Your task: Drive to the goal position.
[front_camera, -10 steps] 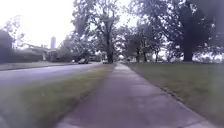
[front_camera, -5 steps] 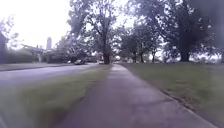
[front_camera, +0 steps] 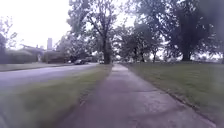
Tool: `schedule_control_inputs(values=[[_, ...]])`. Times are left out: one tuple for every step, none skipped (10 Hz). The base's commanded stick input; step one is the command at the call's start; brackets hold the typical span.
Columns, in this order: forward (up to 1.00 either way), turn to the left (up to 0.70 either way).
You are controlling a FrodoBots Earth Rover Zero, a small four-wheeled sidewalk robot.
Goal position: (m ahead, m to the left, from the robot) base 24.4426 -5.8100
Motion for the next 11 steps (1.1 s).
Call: schedule_control_inputs(values=[[0.7, 0.0], [0.7, 0.0], [0.7, 0.0], [0.7, 0.0], [0.7, 0.0], [0.7, 0.0], [0.7, 0.0], [0.7, 0.0], [0.7, 0.0], [0.7, -0.04], [0.7, -0.13]])
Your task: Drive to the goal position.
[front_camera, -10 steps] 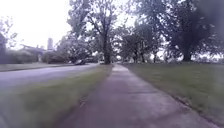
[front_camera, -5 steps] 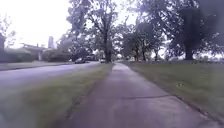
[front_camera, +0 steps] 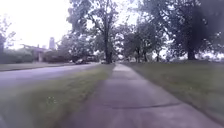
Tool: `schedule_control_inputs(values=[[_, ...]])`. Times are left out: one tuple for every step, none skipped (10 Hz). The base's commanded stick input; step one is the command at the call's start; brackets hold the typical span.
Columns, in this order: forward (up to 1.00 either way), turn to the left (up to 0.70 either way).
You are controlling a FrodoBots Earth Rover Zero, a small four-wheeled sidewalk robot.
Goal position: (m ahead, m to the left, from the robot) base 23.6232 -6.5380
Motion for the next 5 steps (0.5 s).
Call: schedule_control_inputs(values=[[0.7, -0.14], [0.7, -0.14], [0.7, -0.14], [0.7, -0.14], [0.7, -0.14]])
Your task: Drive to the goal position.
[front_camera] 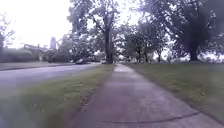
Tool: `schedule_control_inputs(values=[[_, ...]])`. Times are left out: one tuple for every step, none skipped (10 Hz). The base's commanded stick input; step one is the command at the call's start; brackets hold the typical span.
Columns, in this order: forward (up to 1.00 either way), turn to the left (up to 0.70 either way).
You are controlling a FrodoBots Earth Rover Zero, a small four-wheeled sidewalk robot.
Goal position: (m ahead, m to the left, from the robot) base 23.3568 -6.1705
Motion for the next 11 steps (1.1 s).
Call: schedule_control_inputs(values=[[0.7, -0.14], [0.7, -0.12], [0.7, -0.05], [0.7, 0.0], [0.7, 0.0], [0.7, 0.0], [0.7, 0.0], [0.7, 0.0], [0.7, 0.0], [0.7, 0.0], [0.7, 0.0]])
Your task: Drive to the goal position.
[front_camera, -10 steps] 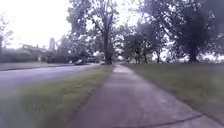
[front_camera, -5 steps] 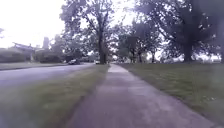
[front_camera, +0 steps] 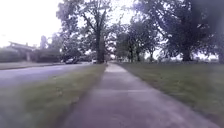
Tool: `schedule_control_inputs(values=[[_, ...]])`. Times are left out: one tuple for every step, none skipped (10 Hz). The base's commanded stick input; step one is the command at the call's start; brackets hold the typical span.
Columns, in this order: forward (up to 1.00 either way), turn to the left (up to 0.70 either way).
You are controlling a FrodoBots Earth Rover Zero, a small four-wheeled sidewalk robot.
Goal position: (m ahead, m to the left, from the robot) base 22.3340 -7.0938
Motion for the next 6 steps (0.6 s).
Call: schedule_control_inputs(values=[[0.7, 0.0], [0.7, 0.0], [0.7, 0.0], [0.7, -0.01], [0.7, 0.0], [0.7, 0.0]])
